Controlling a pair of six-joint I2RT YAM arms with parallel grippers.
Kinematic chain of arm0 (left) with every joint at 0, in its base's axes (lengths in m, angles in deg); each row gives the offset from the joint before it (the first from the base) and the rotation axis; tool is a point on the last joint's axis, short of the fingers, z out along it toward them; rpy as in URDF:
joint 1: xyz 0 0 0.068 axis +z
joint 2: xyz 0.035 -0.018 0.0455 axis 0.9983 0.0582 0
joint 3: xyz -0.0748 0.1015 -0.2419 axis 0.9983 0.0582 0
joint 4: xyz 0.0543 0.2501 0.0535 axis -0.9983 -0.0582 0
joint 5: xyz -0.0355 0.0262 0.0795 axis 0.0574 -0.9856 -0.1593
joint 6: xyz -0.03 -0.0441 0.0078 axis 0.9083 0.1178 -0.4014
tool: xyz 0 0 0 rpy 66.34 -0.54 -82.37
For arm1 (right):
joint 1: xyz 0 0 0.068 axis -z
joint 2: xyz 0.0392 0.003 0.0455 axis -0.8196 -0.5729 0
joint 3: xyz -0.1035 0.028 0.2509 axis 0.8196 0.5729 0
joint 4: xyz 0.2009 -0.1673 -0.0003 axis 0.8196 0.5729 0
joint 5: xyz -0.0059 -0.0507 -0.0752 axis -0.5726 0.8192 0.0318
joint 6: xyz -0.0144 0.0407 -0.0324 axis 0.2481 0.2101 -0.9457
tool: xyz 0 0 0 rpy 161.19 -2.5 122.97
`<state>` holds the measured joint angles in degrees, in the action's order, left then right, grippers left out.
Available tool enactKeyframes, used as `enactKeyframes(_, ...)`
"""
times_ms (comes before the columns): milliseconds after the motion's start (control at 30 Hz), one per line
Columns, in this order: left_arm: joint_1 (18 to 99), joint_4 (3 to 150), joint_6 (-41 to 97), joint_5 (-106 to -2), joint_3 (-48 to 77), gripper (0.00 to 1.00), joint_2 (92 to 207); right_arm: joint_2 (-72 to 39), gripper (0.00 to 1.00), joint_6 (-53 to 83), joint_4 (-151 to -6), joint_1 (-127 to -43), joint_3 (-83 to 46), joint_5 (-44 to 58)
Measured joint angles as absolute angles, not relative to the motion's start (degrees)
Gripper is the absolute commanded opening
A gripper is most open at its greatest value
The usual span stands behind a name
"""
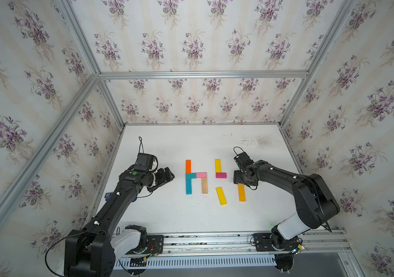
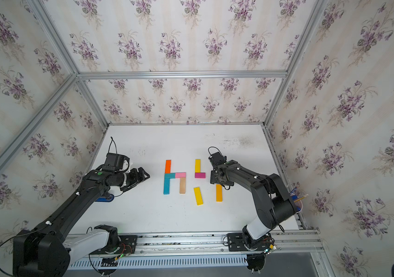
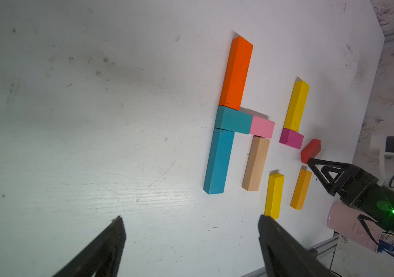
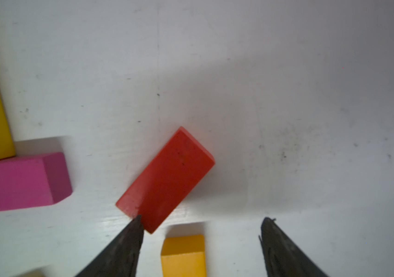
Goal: Assemble the letter h with building blocks
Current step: Assemble the building block at the center of the board.
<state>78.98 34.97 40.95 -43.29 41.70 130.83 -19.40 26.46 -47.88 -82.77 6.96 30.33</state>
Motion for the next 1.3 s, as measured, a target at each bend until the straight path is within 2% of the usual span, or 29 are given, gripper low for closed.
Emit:
enactKeyframes(233,79.0,35.0,40.9,-43.3,41.8,0.89,131.2,-17.6,0.75,26.0,-47.8,-82.7,8.9,30.2)
enactKeyframes(433,79.0,35.0,40.9,-43.3,41.8,0.89,131.4,-16.3,0.67,26.0,-47.7,-82.7,9.9,30.1)
enactKeyframes(700,79.0,35.2,40.9,-43.3,41.9,0.89,131.4,-19.7,0.64,26.3,-47.4,-81.6,8.7,30.8)
enactKeyframes(1000,79.0,35.3,40.9,-43.5,41.9,0.89,131.9,-23.0,0.72,25.0,-48.6,-81.6,2.5,28.6)
enactKeyframes(1100,79.0,35.3,40.9,-43.6,41.9,0.89,132.4,-22.7,0.79,24.9,-48.4,-81.6,1.2,28.6)
enactKeyframes(1300,79.0,35.3,40.9,-43.6,41.9,0.89,132.8,-23.6,0.79,23.9,-49.1,-80.1,0.5,27.1)
